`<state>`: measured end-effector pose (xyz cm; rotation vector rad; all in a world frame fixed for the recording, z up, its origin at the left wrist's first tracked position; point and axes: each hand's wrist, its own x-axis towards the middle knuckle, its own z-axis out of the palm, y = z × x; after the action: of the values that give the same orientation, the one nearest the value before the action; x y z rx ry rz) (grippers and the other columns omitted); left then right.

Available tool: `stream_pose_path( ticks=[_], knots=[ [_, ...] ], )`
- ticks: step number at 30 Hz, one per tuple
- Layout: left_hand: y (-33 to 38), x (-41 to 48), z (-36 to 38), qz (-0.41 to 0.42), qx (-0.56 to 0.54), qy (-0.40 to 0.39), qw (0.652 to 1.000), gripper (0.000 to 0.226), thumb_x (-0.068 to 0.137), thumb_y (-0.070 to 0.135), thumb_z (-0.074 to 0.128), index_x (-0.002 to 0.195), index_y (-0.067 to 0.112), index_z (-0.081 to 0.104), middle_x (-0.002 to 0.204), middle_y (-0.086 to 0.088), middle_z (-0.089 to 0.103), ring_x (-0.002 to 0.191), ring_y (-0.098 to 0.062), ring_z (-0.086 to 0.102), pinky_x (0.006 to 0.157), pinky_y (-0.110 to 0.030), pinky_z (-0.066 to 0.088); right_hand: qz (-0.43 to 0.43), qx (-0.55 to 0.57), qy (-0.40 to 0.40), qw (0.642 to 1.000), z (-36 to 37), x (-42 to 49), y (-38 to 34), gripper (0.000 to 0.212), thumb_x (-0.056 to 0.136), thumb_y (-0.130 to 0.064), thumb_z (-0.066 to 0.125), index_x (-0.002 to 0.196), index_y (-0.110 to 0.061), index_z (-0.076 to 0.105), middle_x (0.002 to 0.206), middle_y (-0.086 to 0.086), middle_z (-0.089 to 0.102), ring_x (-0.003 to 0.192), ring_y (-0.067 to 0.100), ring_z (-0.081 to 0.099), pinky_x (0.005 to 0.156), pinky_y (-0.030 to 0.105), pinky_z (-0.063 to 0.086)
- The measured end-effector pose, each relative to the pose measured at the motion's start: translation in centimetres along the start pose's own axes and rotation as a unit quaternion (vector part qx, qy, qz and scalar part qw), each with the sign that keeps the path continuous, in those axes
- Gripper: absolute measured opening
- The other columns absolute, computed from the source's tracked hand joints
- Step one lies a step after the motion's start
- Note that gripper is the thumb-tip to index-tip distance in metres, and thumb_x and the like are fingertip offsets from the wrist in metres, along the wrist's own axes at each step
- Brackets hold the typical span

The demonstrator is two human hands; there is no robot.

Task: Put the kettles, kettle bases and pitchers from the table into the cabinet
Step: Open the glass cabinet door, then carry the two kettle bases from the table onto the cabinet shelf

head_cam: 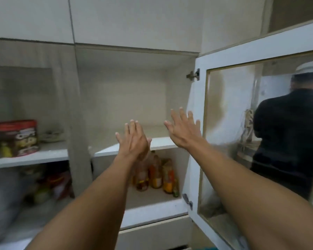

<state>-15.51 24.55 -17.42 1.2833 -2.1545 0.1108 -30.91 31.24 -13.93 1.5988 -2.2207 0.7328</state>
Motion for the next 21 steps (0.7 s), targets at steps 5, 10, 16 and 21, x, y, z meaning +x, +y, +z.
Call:
stream_pose_path(
  ticks=[5, 10, 16, 21],
  knots=[
    [-13.9, -2.0, -3.0, -0.110, 0.071, -0.008, 0.991, 0.078, 0.099, 0.046, 0.041, 0.155, 0.005, 0.005, 0.165, -0.011, 0.001, 0.152, -0.032, 0.001, 0.115, -0.065, 0.008, -0.081, 0.062, -0.046, 0.994, 7.8, 1.7, -12.6, 0.063, 0.099, -0.057, 0.023, 0.155, -0.028, 0.015, 0.165, 0.006, 0.004, 0.151, 0.034, 0.002, 0.117, 0.061, 0.008],
    [-25.1, -5.9, -5.1, -0.231, 0.111, -0.016, 0.967, 0.078, 0.101, 0.045, 0.038, 0.156, 0.005, 0.001, 0.165, -0.013, -0.001, 0.152, -0.033, -0.002, 0.115, -0.065, 0.005, -0.185, 0.112, -0.116, 0.969, 15.0, 1.8, -24.5, 0.065, 0.099, -0.058, 0.023, 0.156, -0.028, 0.012, 0.165, 0.004, 0.001, 0.151, 0.032, -0.001, 0.117, 0.061, 0.005],
    [-34.9, -11.6, -5.4, -0.385, 0.154, -0.012, 0.910, 0.074, 0.101, 0.045, 0.037, 0.156, 0.006, 0.004, 0.165, -0.012, 0.000, 0.151, -0.036, 0.002, 0.116, -0.066, 0.007, -0.326, 0.151, -0.196, 0.912, 23.2, 0.8, -36.2, 0.063, 0.100, -0.056, 0.025, 0.156, -0.029, 0.013, 0.165, 0.003, 0.003, 0.151, 0.033, 0.002, 0.117, 0.061, 0.008],
    [-39.1, -15.1, -3.4, -0.516, 0.196, 0.006, 0.834, 0.072, 0.101, 0.045, 0.036, 0.155, 0.005, 0.009, 0.164, -0.014, 0.006, 0.149, -0.037, 0.010, 0.113, -0.067, 0.014, -0.437, 0.166, -0.255, 0.847, 29.9, -0.8, -41.7, 0.064, 0.100, -0.056, 0.024, 0.156, -0.028, 0.009, 0.166, 0.002, 0.000, 0.151, 0.031, 0.000, 0.118, 0.060, 0.005]
  ],
)
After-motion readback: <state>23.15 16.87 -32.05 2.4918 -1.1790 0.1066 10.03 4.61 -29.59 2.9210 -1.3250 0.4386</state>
